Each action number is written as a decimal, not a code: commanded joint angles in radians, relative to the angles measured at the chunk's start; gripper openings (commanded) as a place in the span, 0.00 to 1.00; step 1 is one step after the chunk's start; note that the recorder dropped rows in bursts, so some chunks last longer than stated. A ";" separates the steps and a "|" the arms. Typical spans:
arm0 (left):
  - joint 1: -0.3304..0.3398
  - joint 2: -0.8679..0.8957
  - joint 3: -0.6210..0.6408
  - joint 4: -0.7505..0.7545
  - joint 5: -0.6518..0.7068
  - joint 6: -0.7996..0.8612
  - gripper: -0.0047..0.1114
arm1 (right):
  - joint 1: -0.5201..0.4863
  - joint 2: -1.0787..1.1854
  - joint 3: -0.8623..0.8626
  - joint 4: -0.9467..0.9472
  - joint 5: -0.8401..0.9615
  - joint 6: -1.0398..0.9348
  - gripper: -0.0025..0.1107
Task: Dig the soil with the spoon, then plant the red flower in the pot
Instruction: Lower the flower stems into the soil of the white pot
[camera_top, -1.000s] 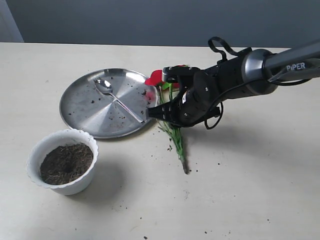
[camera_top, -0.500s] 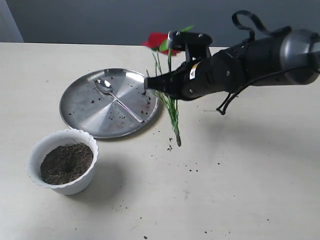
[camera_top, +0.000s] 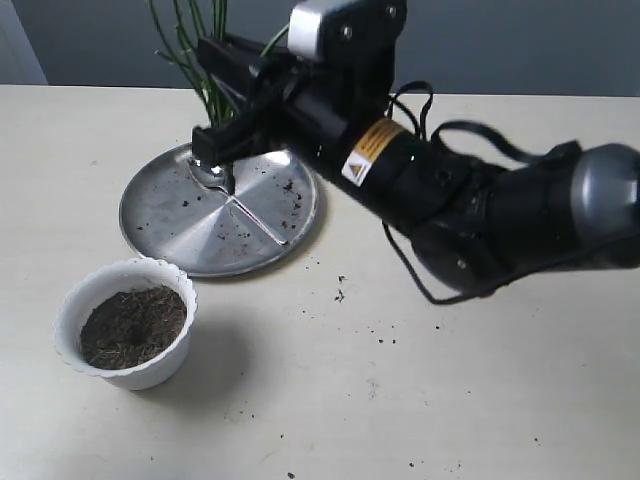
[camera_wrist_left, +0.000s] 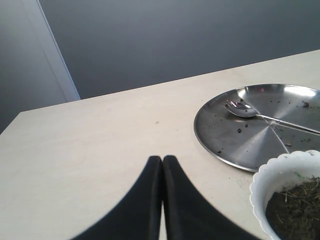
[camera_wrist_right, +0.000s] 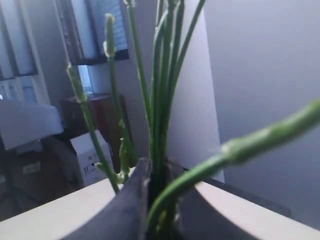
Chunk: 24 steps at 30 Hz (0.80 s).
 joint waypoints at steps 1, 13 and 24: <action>-0.002 -0.004 0.002 -0.001 -0.006 -0.005 0.04 | 0.067 0.069 0.053 -0.011 -0.203 -0.056 0.02; -0.002 -0.004 0.002 -0.001 -0.006 -0.005 0.04 | 0.136 0.212 -0.036 -0.174 -0.203 0.024 0.02; -0.002 -0.004 0.002 -0.001 -0.006 -0.005 0.04 | 0.136 0.380 -0.168 -0.385 -0.199 0.154 0.02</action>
